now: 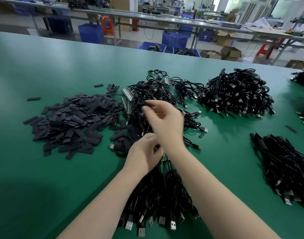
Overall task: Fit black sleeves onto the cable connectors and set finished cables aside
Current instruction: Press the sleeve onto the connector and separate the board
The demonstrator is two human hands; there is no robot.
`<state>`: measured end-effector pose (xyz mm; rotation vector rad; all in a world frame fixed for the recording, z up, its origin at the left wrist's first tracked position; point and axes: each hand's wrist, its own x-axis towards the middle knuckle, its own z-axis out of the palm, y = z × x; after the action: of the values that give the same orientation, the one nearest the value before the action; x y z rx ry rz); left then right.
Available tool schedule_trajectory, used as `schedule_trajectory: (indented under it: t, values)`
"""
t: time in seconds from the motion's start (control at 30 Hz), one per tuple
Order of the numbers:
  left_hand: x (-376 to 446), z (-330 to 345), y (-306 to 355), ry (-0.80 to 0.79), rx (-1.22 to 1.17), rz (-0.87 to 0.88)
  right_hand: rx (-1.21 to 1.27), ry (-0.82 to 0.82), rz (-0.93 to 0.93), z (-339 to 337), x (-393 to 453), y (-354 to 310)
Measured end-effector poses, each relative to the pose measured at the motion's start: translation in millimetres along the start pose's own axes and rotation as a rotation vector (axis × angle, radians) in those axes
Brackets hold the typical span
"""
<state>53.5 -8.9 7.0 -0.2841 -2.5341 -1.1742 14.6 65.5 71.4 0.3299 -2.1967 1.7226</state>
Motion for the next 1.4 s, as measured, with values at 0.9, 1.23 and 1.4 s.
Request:
schedule_trajectory:
  t: [0.9,1.23,1.4]
  values:
    - [-6.6,7.4,-4.5,-0.077,-0.183,-0.058,0.409,0.106,0.386,-73.8,-60.2,63.3]
    - [-3.7,5.0,-1.6,-0.018,-0.254,-0.036,0.394,-0.061,0.346,-78.5,-57.8,59.8]
    - [-4.7,3.6,2.2,-0.014,-0.302,-0.023,0.348,-0.103,0.316,-80.1,-58.3,58.7]
